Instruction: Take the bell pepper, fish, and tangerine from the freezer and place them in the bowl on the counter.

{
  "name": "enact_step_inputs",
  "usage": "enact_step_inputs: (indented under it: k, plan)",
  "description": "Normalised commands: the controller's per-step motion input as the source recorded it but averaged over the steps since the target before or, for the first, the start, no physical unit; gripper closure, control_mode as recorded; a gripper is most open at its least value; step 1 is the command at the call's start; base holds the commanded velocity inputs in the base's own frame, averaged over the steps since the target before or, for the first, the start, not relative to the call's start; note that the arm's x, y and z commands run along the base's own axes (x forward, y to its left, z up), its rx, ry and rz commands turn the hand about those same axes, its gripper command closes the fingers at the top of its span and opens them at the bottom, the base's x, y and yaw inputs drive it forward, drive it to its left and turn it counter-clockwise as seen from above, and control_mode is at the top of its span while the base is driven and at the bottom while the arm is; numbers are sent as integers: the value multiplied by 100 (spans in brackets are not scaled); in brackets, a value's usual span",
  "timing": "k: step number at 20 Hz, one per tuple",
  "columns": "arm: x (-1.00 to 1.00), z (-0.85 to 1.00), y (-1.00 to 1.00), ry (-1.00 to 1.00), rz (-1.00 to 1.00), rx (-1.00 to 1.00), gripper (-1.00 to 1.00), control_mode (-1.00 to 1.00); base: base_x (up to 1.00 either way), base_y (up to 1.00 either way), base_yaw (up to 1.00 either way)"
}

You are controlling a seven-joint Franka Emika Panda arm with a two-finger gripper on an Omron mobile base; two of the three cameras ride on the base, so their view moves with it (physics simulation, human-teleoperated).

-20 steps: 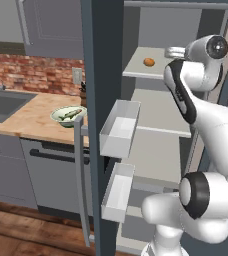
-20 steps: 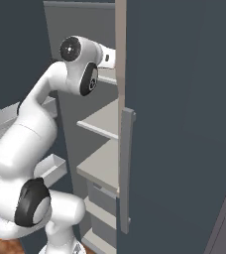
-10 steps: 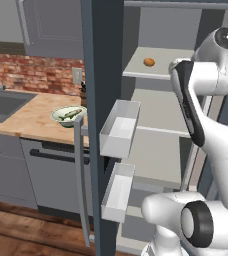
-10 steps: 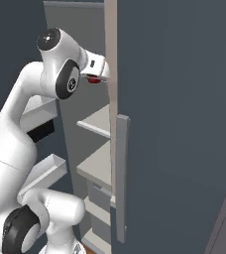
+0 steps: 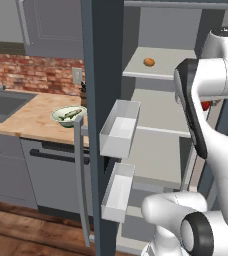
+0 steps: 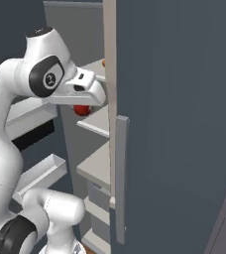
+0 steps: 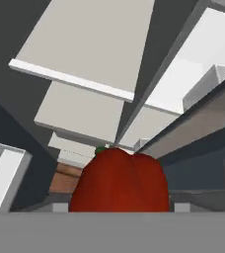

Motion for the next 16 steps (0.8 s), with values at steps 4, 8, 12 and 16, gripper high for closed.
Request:
enact_step_inputs:
  k: [4, 8, 12, 16]
  plan:
    - [-100, -96, 0, 58, 0, 0, 100, -100, 0, 0, 0]
    - [-50, -50, 2, 23, 0, -1, 100, 100, -50, 9, 0]
    - [0, 0, 0, 0, 0, 0, 100, 100, -100, 64, 1]
    - [0, 0, 0, 0, 0, 0, 100, 100, -100, 100, 14]
